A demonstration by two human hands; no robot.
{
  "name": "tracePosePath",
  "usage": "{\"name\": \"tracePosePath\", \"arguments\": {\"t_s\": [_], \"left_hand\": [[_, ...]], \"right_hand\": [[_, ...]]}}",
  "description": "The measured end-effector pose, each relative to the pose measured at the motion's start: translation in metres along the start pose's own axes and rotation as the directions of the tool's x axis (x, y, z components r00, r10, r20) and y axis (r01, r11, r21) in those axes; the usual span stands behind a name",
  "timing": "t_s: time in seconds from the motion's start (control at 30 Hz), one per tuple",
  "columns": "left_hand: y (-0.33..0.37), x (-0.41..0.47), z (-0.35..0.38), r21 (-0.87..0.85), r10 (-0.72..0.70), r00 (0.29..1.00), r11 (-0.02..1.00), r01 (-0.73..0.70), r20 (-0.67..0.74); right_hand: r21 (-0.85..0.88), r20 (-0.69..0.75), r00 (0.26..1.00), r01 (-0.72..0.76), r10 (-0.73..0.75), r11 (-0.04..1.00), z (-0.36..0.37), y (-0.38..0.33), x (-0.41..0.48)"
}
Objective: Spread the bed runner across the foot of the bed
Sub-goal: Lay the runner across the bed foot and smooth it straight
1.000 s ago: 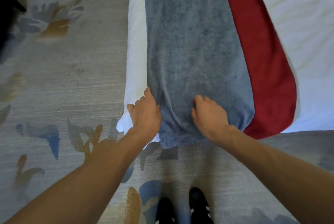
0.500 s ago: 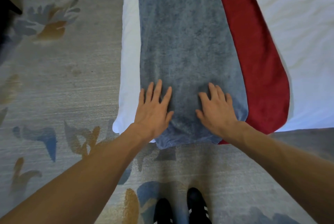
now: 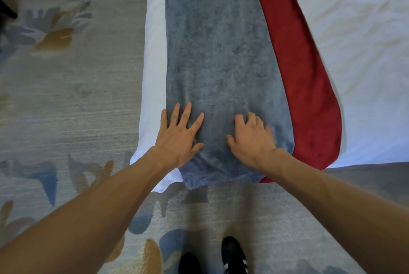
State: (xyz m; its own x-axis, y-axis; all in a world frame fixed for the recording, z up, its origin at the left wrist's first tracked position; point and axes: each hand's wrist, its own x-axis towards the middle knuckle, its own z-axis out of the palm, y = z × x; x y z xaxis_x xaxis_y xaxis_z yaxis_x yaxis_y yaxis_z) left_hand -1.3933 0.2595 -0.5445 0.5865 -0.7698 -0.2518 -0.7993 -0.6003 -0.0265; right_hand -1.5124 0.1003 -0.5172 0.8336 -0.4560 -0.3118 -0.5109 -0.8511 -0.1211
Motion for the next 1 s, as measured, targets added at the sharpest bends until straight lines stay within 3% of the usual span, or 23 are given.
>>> {"name": "tracePosePath", "arguments": {"t_s": [0.1,0.17,0.27,0.47,0.6,0.8,1.0], "left_hand": [[-0.004,0.010,-0.011,-0.043,0.004,1.000,0.999,-0.005,-0.022],[-0.012,0.013,-0.014,-0.024,0.006,1.000,1.000,-0.006,-0.006],[-0.029,0.016,-0.014,0.041,0.011,0.995,0.999,-0.015,0.095],[-0.040,0.021,-0.014,0.071,0.064,0.988,0.995,-0.074,0.141],[-0.049,0.033,-0.022,0.042,0.158,0.985,0.986,-0.161,0.064],[-0.085,0.100,-0.047,-0.040,0.017,0.999,0.999,-0.016,0.031],[-0.090,0.157,-0.057,-0.049,0.057,0.998,0.997,-0.057,-0.006]], "right_hand": [[0.011,-0.088,0.995,0.038,-0.037,0.999,-0.007,-0.016,0.006],[0.058,-0.001,0.997,0.080,-0.080,0.995,-0.005,-0.022,0.014],[0.113,0.135,0.990,0.026,-0.041,0.993,0.004,-0.023,0.024],[0.134,0.199,0.980,-0.024,-0.003,0.991,0.010,-0.019,0.038],[0.138,0.247,0.969,-0.048,0.012,0.989,0.007,-0.022,0.044],[0.141,0.266,0.964,-0.065,0.025,0.988,0.008,-0.026,0.049],[0.164,0.300,0.953,-0.090,0.037,0.982,0.004,-0.027,0.047]]}}
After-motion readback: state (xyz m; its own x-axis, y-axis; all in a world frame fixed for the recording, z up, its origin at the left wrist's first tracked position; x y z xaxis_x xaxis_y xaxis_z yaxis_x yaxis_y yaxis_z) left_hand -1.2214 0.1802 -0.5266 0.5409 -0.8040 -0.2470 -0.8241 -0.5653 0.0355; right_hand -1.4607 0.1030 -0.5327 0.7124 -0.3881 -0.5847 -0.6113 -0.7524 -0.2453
